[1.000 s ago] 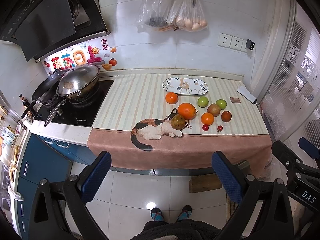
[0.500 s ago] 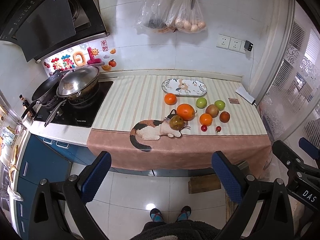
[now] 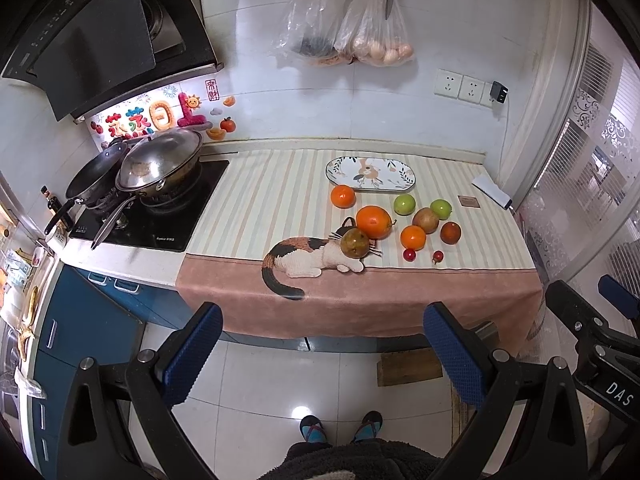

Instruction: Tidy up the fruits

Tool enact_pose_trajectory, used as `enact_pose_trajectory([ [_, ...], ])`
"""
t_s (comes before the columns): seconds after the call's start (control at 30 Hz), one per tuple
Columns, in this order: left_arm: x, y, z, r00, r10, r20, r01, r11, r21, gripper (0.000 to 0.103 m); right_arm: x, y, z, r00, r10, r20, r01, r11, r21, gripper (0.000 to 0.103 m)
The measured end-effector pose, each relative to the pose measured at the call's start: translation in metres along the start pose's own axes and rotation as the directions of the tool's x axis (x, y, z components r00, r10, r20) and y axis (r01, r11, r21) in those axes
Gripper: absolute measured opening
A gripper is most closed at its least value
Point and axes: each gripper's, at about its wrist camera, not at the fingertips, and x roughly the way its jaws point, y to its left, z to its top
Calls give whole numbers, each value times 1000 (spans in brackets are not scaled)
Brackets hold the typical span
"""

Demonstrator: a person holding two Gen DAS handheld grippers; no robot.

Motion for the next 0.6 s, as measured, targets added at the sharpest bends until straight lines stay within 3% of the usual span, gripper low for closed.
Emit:
enact_pose_trajectory([
  [0.6, -2, 9, -2, 1000, -4, 1, 4, 1000, -11, 103, 2, 3, 1, 1000, 0, 0, 0, 1000, -4, 103],
])
